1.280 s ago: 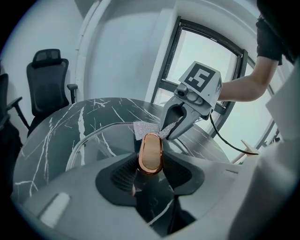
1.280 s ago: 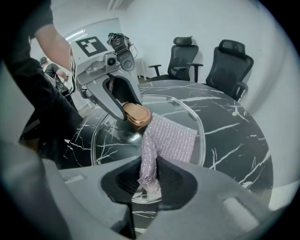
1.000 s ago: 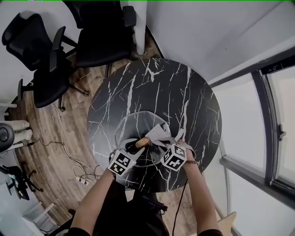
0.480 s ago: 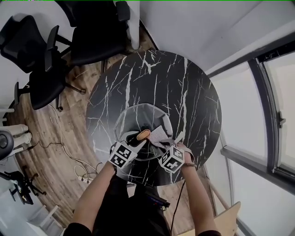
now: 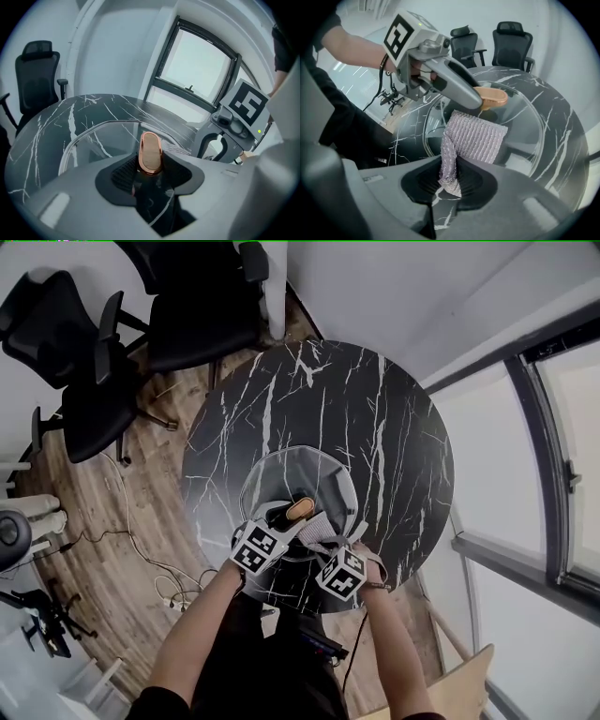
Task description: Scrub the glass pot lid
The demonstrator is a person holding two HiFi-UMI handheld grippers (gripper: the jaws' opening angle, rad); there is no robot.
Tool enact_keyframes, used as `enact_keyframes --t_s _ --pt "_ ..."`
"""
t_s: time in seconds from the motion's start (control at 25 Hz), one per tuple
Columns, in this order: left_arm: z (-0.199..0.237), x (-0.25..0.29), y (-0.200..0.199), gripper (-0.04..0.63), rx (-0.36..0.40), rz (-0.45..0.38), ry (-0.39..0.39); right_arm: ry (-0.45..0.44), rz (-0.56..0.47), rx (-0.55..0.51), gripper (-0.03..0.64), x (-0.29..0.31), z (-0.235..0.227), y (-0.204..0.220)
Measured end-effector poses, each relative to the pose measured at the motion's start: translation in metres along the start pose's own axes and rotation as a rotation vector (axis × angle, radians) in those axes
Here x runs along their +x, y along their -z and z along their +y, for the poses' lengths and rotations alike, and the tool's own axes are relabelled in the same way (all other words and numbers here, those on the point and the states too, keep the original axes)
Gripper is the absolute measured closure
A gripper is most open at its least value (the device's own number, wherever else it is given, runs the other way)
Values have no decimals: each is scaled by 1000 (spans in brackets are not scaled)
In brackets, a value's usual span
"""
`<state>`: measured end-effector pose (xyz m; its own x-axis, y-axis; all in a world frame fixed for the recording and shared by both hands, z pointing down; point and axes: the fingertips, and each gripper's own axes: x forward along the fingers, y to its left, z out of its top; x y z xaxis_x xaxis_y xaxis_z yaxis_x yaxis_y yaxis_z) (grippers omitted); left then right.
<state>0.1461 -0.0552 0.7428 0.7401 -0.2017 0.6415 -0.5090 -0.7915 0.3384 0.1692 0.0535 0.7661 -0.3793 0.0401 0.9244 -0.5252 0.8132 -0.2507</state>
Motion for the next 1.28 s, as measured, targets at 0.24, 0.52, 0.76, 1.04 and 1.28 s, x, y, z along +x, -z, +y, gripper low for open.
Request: enact_keyframes --t_s 0.24,0.52,0.76,1.04,1.28 --pt "-2 0 -1 420 -14 18 16 -1 -4 -3 546 14 29 2" --pt "-3 1 -1 420 -29 2 12 13 50 -23 546 27 48 -1" --pt "-1 1 -2 420 -47 5 -13 -15 77 -86 546 41 72 -8" --pt "-1 2 -2 416 -124 -12 -48 -45 78 -127 543 51 104 2" --pt "0 -27 -8 344 -246 -118 -64 117 -7 -173 543 -30 106 -6"
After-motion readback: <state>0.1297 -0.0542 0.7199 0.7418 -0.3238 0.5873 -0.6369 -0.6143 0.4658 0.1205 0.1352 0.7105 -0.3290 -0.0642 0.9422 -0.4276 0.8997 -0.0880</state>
